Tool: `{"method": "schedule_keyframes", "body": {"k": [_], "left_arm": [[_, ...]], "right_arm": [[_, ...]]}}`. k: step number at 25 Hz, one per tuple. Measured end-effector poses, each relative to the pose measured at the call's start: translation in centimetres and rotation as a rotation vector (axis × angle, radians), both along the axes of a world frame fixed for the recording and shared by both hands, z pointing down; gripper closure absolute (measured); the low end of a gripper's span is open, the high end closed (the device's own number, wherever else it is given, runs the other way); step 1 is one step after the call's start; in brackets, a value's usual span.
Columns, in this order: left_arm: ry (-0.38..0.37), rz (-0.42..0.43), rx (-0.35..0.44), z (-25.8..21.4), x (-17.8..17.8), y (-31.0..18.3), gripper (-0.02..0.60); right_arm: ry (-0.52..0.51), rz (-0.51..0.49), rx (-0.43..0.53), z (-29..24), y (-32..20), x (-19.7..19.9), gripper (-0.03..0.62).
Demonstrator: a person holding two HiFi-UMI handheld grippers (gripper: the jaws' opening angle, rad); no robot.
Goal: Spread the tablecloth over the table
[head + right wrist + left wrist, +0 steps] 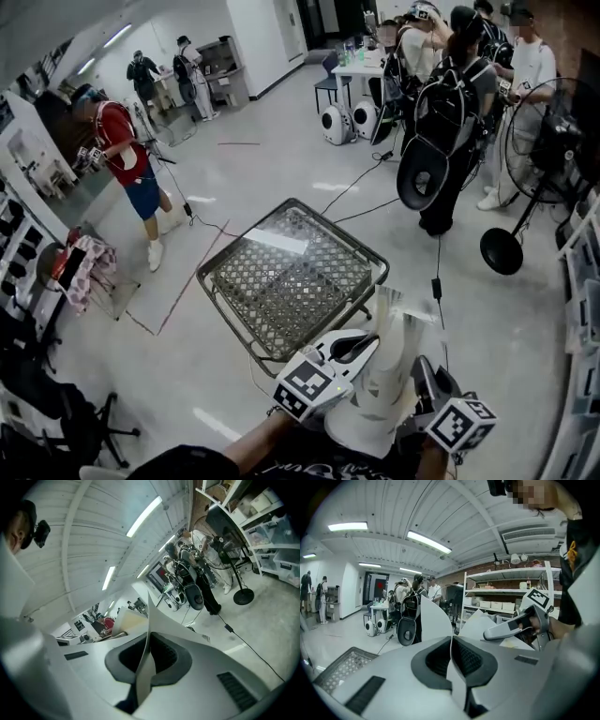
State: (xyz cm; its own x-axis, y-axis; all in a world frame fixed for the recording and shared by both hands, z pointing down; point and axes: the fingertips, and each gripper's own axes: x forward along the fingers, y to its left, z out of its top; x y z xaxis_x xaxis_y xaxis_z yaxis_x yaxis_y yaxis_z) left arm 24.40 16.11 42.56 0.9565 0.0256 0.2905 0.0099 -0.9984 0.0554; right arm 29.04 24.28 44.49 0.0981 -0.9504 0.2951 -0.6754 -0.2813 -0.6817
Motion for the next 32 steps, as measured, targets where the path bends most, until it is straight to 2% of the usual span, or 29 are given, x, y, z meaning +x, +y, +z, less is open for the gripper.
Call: {"method": "schedule_keyframes", "body": {"k": [3,5,9,12,16,19,21,27,32], "left_arm": [[0.01,0.041,0.048,-1.3,-3.2,-3.8,0.561],[0.023,0.06,0.053,-1.9,-5.5,-6.2,0.561],[0.053,0.082,0.01,-2.1,-9.2,-10.8,0.561],[0.073,0.082,-0.041,-1.8,-10.2,-14.1,0.561],[0.078,0.088,-0.08,-0.9,-10.1,-16.9,0.56],[0.065,0.099,-0.089,-0.2,-10.1,-18.7,0.56],[0.051,0.103,-0.083,0.2,-9.6,-19.8,0.56],[0.016,0.116,-0.047,0.4,-5.2,-22.6,0.56],[0.045,0.092,-0.02,-1.5,0.4,-26.3,0.56]], "right_arm": [[0.0,0.036,0.042,-1.4,-3.2,-3.3,0.577],[0.002,0.048,0.069,-2.0,-5.5,-6.1,0.577],[0.045,0.034,0.046,-1.5,-9.8,-11.5,0.579],[0.058,0.039,0.002,-0.8,-12.0,-12.8,0.579],[0.029,0.099,-0.028,-0.5,-13.0,-11.6,0.579],[-0.022,0.219,0.0,-1.3,-13.3,-9.8,0.579],[-0.012,0.287,-0.006,-2.3,-13.8,-8.3,0.579],[0.036,0.265,0.035,-2.8,-17.3,-3.0,0.579],[0.175,0.271,0.073,-5.4,-19.7,1.5,0.577]]}}
